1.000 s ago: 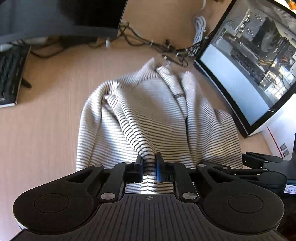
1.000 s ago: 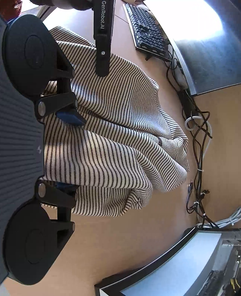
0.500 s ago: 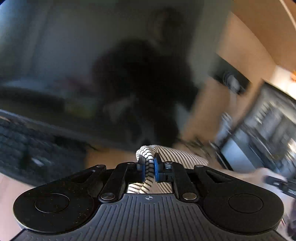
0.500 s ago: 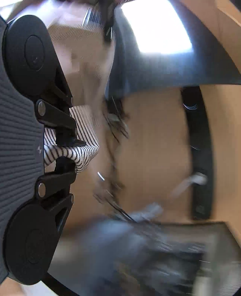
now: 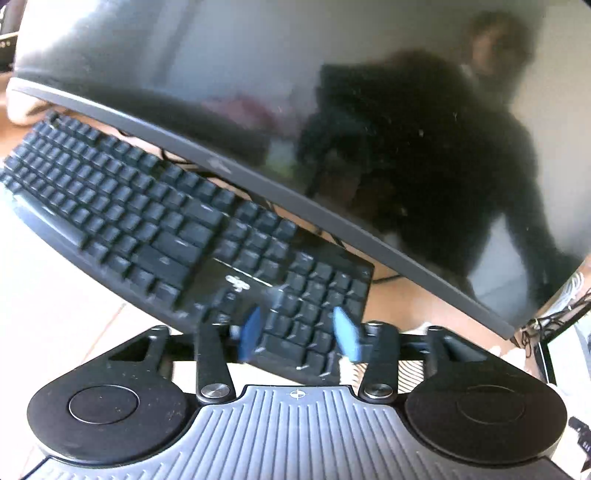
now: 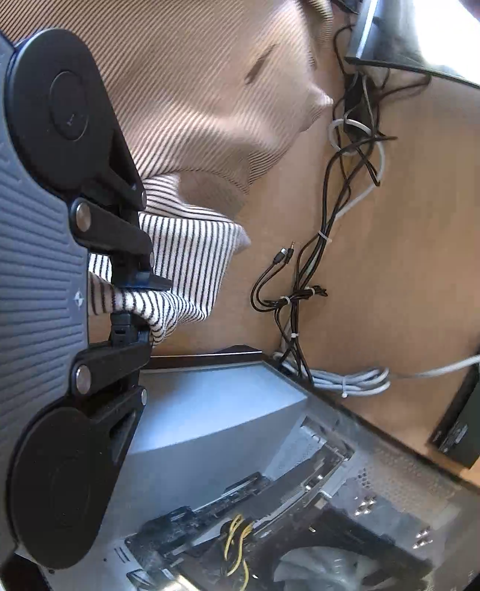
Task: Fold clothes
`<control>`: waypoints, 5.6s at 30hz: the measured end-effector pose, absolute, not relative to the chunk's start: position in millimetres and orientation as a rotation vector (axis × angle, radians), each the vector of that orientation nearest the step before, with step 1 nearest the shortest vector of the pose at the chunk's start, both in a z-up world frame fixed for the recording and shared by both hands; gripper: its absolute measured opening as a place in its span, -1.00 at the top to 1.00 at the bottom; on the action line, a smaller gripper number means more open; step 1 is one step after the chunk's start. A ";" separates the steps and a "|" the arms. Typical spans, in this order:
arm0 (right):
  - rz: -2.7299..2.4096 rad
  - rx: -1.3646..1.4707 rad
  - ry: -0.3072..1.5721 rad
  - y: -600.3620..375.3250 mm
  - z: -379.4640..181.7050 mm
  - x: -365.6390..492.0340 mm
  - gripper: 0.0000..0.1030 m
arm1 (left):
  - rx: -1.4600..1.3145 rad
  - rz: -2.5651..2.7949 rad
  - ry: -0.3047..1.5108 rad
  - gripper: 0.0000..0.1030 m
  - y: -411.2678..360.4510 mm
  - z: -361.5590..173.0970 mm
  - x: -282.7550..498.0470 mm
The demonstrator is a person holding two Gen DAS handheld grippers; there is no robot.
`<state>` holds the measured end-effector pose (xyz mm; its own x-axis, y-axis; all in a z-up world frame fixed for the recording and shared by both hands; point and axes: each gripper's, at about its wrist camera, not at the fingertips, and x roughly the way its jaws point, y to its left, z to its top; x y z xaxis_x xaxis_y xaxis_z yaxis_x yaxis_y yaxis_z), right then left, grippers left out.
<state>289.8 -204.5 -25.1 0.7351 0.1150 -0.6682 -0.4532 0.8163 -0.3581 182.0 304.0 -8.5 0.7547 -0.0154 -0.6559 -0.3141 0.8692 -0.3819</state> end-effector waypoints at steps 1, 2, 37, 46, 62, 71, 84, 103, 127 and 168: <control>0.332 -0.526 0.672 -204.9 -20.3 289.6 0.84 | -0.482 0.165 0.699 -0.21 301.0 -5.9 178.6; 0.332 -0.514 0.665 -204.9 -15.0 290.1 0.81 | -0.465 0.153 0.697 -0.30 297.3 -3.6 174.9; 0.600 -0.286 0.836 -165.4 -38.8 124.3 -0.33 | -0.076 -0.566 0.907 -1.00 135.0 -58.7 114.1; 0.815 -0.435 0.786 -96.5 -78.9 76.6 -0.37 | -0.133 -0.355 0.805 -1.00 145.8 -37.5 91.6; 0.669 -0.241 0.623 -172.3 -28.3 125.8 0.95 | 0.090 -0.250 0.789 -1.00 103.0 -39.2 20.7; 0.762 -0.513 0.628 -233.9 -57.3 58.5 0.22 | 0.161 -0.183 0.813 -1.00 115.4 -46.1 21.4; 0.597 -0.531 0.631 -258.8 -62.8 64.1 0.86 | 0.148 -0.272 0.799 -1.00 87.5 -39.2 27.9; 0.500 -0.106 0.801 -236.7 -53.7 120.5 0.29 | 0.041 -0.460 0.817 -1.00 89.2 -45.3 90.3; 0.950 -0.601 0.662 -70.3 -80.2 77.7 0.79 | -0.087 -0.210 0.782 -1.00 193.3 -35.6 90.0; 0.988 -0.243 0.614 -112.3 -21.4 99.8 0.92 | 0.189 -0.286 0.709 -0.98 76.6 -47.9 61.6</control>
<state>99.8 -112.3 -21.4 0.3993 0.7053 -0.5857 -0.8376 0.5404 0.0798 61.6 76.6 -47.9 0.7226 -0.1940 -0.6635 0.3213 0.9441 0.0740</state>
